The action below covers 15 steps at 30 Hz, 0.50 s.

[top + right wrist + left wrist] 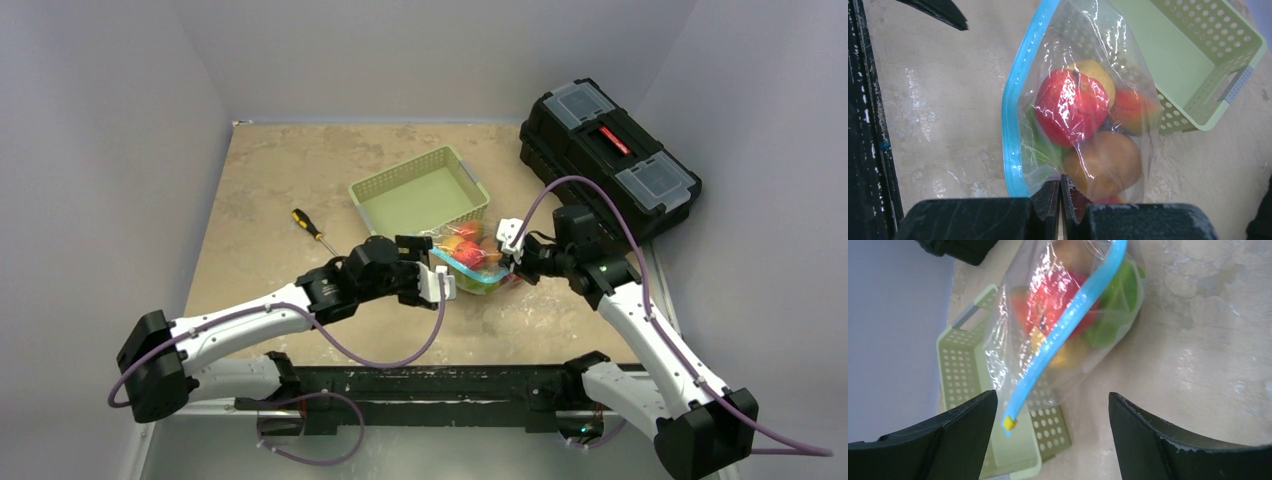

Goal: Open the zip-top bag and remove the fake food
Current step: Adjust the zipper food storage bag at the center of the board.

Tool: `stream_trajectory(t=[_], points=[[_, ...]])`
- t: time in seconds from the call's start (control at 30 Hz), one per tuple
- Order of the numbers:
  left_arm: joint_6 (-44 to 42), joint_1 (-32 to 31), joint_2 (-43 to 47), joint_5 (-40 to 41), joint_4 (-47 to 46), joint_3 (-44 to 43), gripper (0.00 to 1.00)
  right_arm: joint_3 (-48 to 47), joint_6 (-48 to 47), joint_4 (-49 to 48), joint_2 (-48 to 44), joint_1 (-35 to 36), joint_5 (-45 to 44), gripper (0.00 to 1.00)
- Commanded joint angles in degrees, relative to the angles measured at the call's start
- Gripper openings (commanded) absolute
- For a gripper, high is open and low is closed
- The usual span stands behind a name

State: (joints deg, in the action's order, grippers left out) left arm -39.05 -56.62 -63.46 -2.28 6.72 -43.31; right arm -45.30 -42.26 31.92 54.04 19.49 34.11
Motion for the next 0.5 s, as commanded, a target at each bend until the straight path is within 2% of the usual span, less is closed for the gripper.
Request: stream_trajectory(t=[0.0, 0.2, 0.37, 0.47], points=[[-7.4, 0.5, -5.0, 2.1, -11.3, -4.2, 0.78, -0.3, -0.5, -0.5, -1.0, -0.3, 1.7, 0.00], [-8.1, 0.5, -9.6, 3.8, -11.9, -5.5, 0.63, -0.2, -0.4, -0.5, -1.2, -0.3, 2.2, 0.00], [-7.4, 0.5, -12.4, 5.1, -10.7, -6.4, 0.39, -0.5, -0.4, -0.2, -1.2, -0.2, 2.3, 0.00], [-6.8, 0.5, -12.5, 5.4, -10.9, -6.0, 0.18, -0.8, -0.3, 0.1, -1.5, -0.3, 2.6, 0.00]])
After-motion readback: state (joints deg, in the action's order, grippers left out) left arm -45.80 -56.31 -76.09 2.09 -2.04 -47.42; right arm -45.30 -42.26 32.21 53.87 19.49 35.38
